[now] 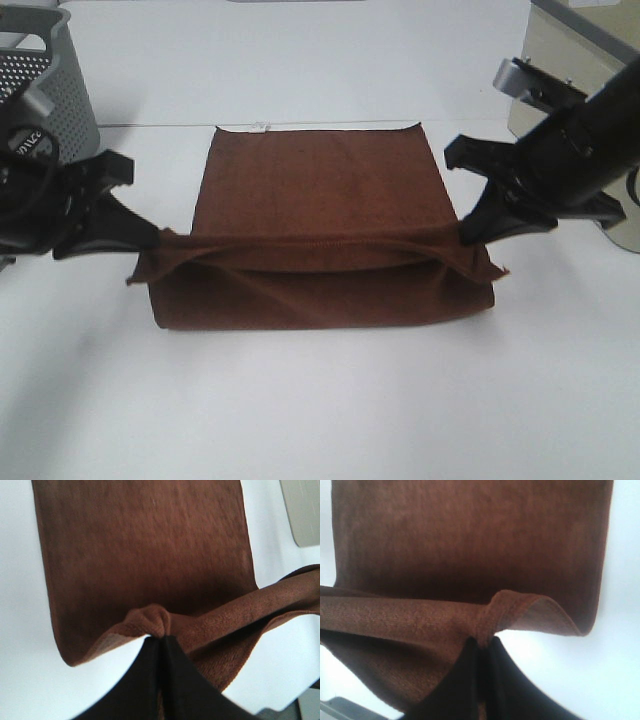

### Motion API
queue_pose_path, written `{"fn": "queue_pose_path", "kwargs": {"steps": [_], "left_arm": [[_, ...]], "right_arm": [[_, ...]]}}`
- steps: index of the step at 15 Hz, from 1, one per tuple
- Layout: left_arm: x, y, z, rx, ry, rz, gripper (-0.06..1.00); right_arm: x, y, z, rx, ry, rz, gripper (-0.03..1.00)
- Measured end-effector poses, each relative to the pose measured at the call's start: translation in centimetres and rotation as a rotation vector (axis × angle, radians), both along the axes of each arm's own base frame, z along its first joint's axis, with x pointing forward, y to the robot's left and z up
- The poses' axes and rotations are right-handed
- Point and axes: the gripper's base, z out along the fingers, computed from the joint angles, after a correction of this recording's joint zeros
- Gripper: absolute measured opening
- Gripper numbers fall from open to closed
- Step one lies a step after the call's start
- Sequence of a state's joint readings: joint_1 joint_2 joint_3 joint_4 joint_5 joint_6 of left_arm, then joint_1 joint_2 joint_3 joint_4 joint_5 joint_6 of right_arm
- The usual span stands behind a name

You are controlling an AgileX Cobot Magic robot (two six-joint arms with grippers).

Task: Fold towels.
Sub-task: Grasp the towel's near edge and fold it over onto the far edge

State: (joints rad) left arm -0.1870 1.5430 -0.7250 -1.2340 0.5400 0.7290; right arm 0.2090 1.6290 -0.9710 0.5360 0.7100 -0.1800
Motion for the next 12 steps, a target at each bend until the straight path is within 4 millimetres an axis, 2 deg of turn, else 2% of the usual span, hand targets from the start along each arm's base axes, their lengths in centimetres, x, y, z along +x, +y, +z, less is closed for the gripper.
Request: {"fn": "queue_pose_path", "kwargs": {"steps": [1, 3, 4, 6, 7, 8, 12], "left_arm": [[1.6, 0.0, 1.0, 0.032, -0.048, 0.008, 0.00], [4.4, -0.2, 1.3, 0.075, -0.073, 0.009, 0.00], [6.7, -0.5, 1.0, 0.097, -0.085, 0.001, 0.00], [10.1, -1.1, 0.3, 0.106, -0.106, 0.006, 0.00], [10.9, -1.2, 0.1, 0.106, -0.110, 0.008, 0.00], [13.4, -1.7, -0.3, 0.106, -0.137, 0.006, 0.00], [19.1, -2.4, -2.0, 0.130, -0.217, 0.033, 0.00]], "right_arm": [[2.8, 0.7, 0.9, 0.012, -0.038, 0.009, 0.00], [5.5, 1.3, 1.2, 0.022, -0.056, 0.021, 0.00], [8.1, 1.9, 1.5, 0.022, -0.080, 0.036, 0.00], [11.5, 2.4, 1.7, 0.006, -0.128, 0.055, 0.00], [13.0, 2.6, 1.4, -0.014, -0.145, 0.060, 0.00], [14.7, 2.7, 1.2, -0.032, -0.170, 0.053, 0.00], [19.7, 3.0, 0.1, -0.113, -0.269, 0.067, 0.00]]}}
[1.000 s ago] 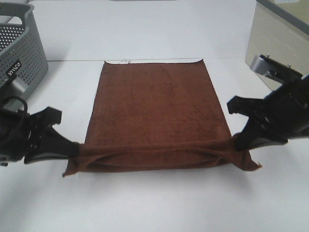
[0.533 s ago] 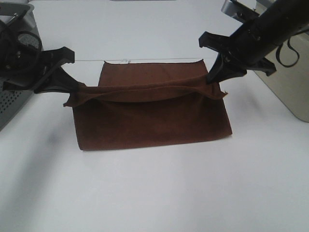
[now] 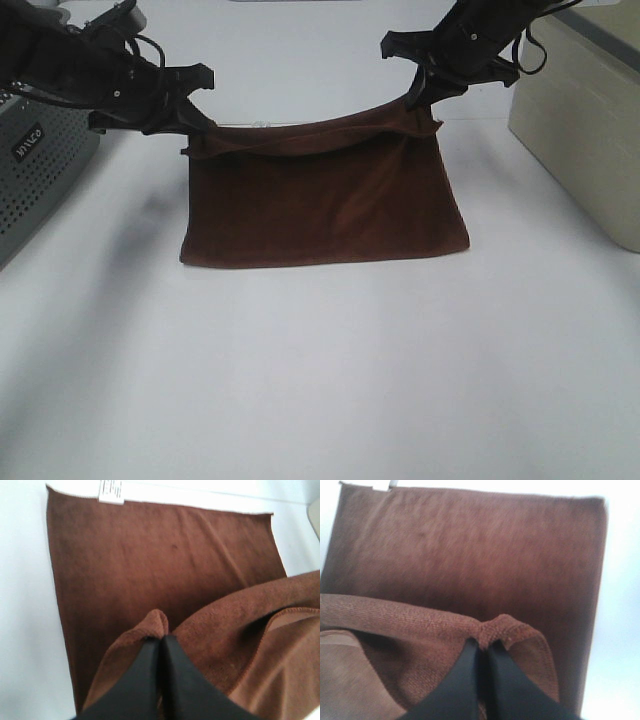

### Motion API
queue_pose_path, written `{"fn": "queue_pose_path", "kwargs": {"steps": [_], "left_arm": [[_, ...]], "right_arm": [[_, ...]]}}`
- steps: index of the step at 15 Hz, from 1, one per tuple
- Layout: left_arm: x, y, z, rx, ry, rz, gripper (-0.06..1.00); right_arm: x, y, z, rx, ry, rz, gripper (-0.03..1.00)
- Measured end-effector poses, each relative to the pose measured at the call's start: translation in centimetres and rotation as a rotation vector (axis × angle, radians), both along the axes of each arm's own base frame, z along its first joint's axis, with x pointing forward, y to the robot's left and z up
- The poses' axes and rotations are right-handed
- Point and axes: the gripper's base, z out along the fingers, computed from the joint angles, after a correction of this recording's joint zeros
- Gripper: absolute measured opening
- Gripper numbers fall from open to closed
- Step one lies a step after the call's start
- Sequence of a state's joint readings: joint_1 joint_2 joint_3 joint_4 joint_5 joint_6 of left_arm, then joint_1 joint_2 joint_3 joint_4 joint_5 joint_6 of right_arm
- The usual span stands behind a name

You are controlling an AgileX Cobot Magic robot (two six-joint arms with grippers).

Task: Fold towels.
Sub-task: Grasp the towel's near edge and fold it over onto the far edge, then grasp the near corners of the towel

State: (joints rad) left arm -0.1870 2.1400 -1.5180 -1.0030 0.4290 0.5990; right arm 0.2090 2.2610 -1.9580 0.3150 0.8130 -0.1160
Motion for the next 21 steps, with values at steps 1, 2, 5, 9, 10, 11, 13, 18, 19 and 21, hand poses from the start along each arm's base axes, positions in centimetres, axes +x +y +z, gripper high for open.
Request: {"fn": "queue_pose_path", "kwargs": {"steps": [1, 2, 5, 9, 10, 11, 13, 18, 19, 21], "left_arm": [[1.3, -0.1, -0.3, 0.007, -0.030, 0.016, 0.00], [2.3, -0.2, -0.9, 0.011, -0.045, 0.025, 0.00], [4.7, -0.4, -2.9, 0.022, -0.074, 0.044, 0.00], [5.9, -0.2, -4.1, 0.043, -0.103, 0.079, 0.08], [5.9, -0.2, -4.0, 0.045, -0.108, 0.079, 0.16], [5.9, -0.2, -4.0, 0.056, -0.116, 0.068, 0.30], [5.9, -0.2, -4.0, 0.070, -0.123, 0.050, 0.65], [5.0, -0.5, -2.1, 0.166, -0.136, -0.104, 0.92], [4.6, -0.5, -1.4, 0.185, -0.125, -0.148, 0.92], [3.7, -0.5, -0.4, 0.170, -0.047, -0.178, 0.92]], "right_arm": [[1.0, 0.0, -0.4, -0.019, -0.021, -0.001, 0.00], [1.8, 0.0, -1.3, -0.038, -0.028, -0.005, 0.00], [3.3, 0.0, -3.8, -0.067, -0.070, -0.016, 0.00], [4.1, 0.0, -5.3, -0.068, -0.114, -0.033, 0.01], [4.1, 0.0, -5.4, -0.069, -0.114, -0.033, 0.05], [4.2, 0.0, -5.3, -0.068, -0.121, -0.035, 0.16], [4.2, 0.0, -5.3, -0.065, -0.119, -0.041, 0.49], [2.9, -0.4, -3.8, -0.113, -0.026, -0.004, 0.76], [2.3, -0.4, -2.8, -0.117, 0.003, 0.002, 0.76], [1.0, -0.6, -1.5, -0.133, 0.103, 0.027, 0.76]]}}
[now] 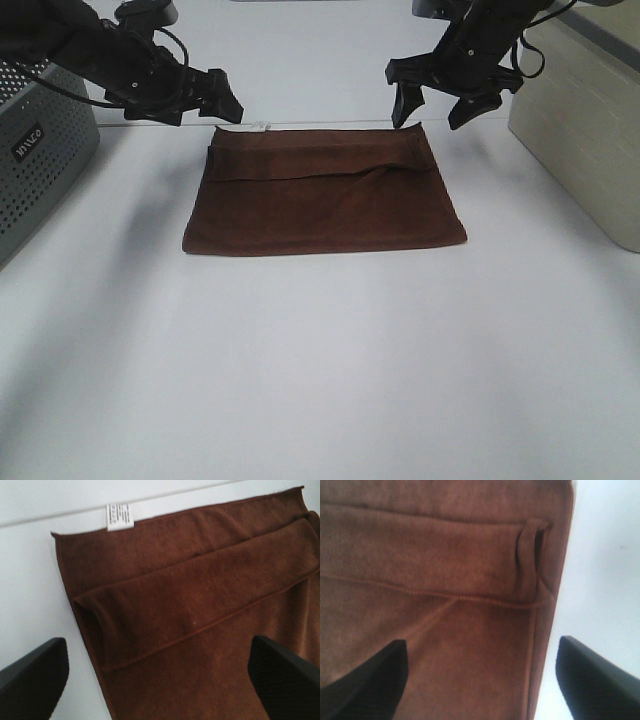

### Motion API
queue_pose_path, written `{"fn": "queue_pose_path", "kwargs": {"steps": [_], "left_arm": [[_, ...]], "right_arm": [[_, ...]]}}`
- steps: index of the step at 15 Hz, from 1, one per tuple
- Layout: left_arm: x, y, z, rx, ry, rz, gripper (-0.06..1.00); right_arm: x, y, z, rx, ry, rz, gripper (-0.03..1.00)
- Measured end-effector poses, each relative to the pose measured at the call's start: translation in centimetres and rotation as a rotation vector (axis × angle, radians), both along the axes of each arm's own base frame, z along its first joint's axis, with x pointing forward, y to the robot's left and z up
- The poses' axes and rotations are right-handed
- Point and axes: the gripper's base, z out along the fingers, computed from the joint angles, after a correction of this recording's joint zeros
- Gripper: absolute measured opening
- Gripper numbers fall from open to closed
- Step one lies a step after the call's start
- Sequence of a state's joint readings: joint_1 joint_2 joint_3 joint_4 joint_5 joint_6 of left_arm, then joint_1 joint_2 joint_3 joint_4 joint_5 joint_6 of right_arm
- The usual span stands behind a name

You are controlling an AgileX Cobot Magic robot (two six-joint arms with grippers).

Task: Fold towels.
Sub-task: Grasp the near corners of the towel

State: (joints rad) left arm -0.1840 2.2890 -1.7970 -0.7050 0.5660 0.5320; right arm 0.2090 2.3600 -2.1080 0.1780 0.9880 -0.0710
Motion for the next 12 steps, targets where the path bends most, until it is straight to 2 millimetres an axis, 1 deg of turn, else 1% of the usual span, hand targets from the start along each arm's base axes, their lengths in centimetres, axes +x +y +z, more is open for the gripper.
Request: {"fn": "queue_pose_path", "kwargs": {"steps": [1, 3, 4, 8, 10, 12], "left_arm": [[-0.4, 0.2, 0.2, -0.031, 0.073, 0.019, 0.92], [-1.3, 1.0, -0.2, -0.096, 0.252, 0.083, 0.92], [-1.9, 1.5, -0.5, -0.115, 0.368, 0.116, 0.92], [-2.5, 1.4, -0.7, -0.094, 0.442, 0.099, 0.92], [-2.6, 1.5, -0.7, -0.090, 0.447, 0.098, 0.92], [-2.8, 1.5, -0.9, -0.083, 0.467, 0.088, 0.92]], "right_arm": [[-0.6, -0.1, 0.1, -0.007, 0.056, 0.000, 0.77], [-1.8, -0.3, 0.3, -0.022, 0.192, -0.023, 0.77], [-2.0, -0.3, 0.2, -0.024, 0.210, -0.031, 0.77], [-2.1, -0.3, 0.1, -0.022, 0.230, -0.055, 0.77], [-2.5, -1.1, -1.0, 0.005, 0.286, -0.092, 0.77], [-3.0, -2.6, -2.7, 0.089, 0.376, -0.134, 0.76]]}}
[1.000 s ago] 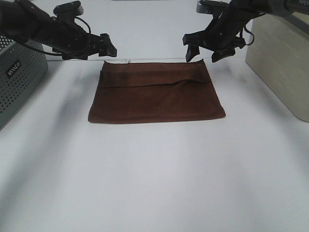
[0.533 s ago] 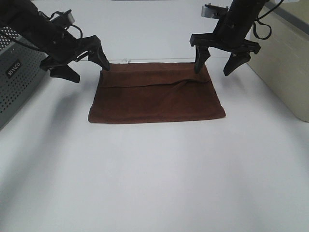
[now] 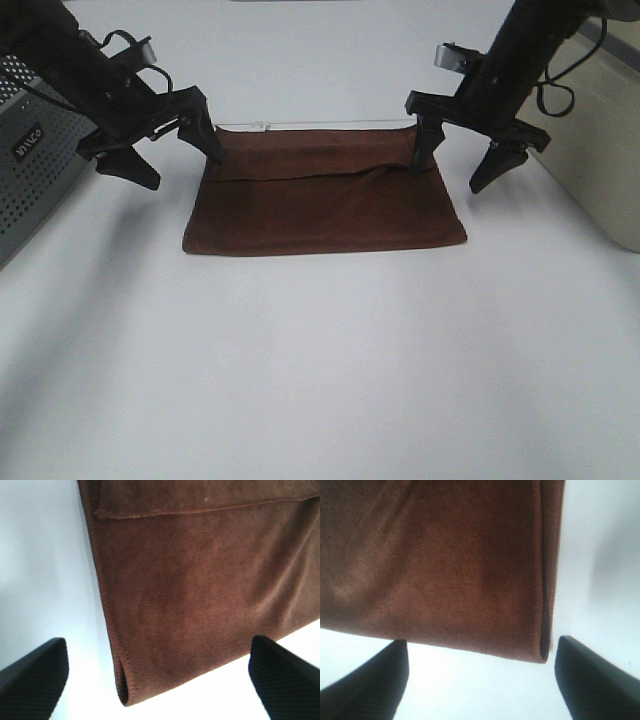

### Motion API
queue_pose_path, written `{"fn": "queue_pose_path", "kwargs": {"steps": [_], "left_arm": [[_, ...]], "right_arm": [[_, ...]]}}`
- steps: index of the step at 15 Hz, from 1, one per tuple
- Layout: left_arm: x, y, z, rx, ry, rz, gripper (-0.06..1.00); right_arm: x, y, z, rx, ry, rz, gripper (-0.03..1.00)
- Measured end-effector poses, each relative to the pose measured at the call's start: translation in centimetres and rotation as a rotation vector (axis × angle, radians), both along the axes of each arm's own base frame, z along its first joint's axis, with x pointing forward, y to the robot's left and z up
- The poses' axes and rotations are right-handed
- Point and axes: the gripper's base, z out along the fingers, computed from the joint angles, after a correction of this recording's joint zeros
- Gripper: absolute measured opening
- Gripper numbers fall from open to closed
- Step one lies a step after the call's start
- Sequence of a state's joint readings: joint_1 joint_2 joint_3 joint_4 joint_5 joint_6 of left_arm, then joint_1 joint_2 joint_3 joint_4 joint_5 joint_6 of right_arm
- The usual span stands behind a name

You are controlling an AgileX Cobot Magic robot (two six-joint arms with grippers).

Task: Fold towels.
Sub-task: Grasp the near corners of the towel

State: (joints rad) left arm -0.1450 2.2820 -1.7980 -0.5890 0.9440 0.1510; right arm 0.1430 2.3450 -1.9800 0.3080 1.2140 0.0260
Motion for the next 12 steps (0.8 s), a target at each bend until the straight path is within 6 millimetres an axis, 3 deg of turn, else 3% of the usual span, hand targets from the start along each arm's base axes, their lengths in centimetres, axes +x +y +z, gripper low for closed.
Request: {"fn": "queue_pose_path", "kwargs": {"steps": [2, 9, 12], "left_arm": [[0.0, 0.0, -1.2, 0.009, 0.027, -0.004, 0.92], [0.2, -0.4, -3.6, 0.013, 0.072, 0.025, 0.86], [-0.2, -2.4, -5.4, 0.014, 0.095, 0.003, 0.80]], "right_arm": [[-0.6, -1.3, -1.4, 0.077, 0.050, -0.001, 0.75], [-0.6, -1.4, -3.5, 0.051, 0.042, 0.022, 0.75], [-0.4, -1.4, -5.4, 0.054, 0.060, 0.013, 0.74]]}}
